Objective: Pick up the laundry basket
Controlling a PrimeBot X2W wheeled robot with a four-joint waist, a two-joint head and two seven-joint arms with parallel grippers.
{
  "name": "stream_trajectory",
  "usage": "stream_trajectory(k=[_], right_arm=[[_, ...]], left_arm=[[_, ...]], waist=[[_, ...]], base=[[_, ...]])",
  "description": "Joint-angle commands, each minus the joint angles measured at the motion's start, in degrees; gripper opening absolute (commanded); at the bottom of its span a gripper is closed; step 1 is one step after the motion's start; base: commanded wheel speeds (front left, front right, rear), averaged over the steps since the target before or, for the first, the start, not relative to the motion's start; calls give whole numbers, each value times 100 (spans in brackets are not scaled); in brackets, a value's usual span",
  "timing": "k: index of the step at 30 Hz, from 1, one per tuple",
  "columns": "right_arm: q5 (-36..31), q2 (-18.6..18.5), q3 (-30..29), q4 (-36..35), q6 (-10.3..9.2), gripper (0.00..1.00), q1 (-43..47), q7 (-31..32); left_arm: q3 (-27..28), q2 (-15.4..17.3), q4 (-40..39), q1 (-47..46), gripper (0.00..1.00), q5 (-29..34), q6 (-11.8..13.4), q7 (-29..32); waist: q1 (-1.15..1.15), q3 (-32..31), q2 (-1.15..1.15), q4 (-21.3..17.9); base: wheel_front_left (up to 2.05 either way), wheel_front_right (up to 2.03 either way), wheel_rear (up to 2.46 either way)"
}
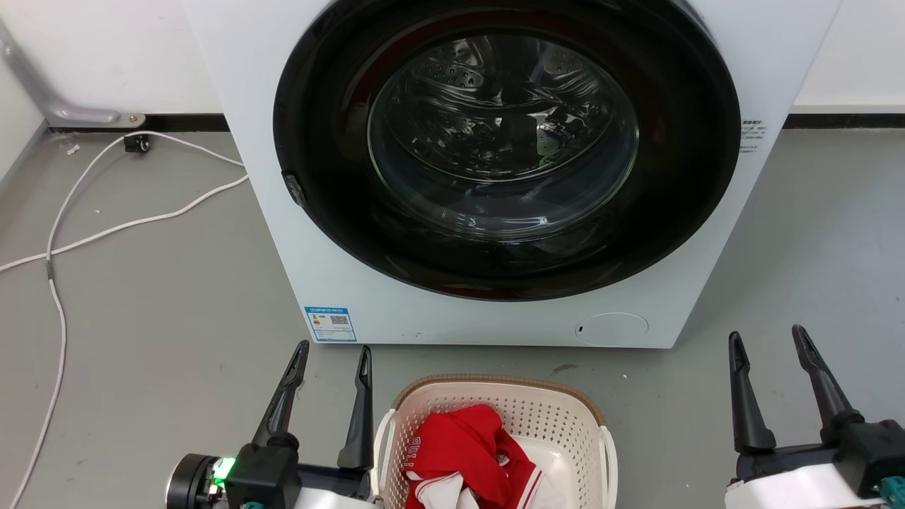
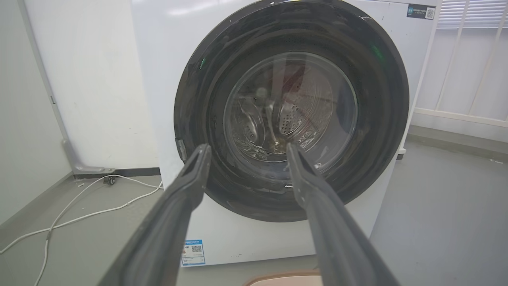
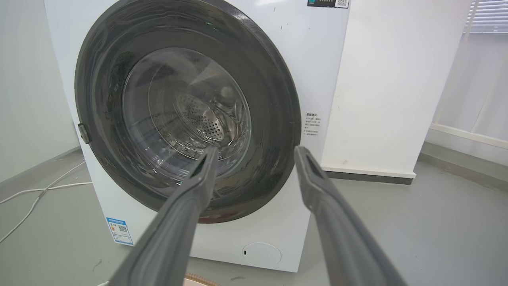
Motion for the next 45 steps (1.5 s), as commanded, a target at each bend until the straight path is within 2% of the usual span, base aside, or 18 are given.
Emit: stream_trajectory(k=[1,10,26,35,41,45], right_arm=[[-138,-6,17,-63,-2,100,56,-39],[-433,-5,18,-118,-2,100,83,-123],[-276,-4,10,53,-2,100,71,-114],[-326,-4,107,523,-3,100,-560,-113],[-226,-3,161,1151,-2,100,-1333,-114],[-217,-3,205,1568,-3,100,-1719,-92]], left_arm=[[25,-35,-20,53,100,139,-36,-55],[130,-148,-48,138,100,532,-214,-142],[317,-267,162,121,100,468,-441,-131],[547,-305,632,-524,100,347,-581,-131],[903,-299,1439,-1291,100,286,-714,-131],[1043,-238,1882,-1693,100,304,-819,-131]], waist=[[0,2,0,1],[0,35,0,7],[0,176,0,-15],[0,1246,0,-110],[0,2182,0,-213],[0,2574,0,-260]], base=[[0,0,0],[0,0,0],[0,0,0],[0,0,0],[0,0,0],[0,0,0]])
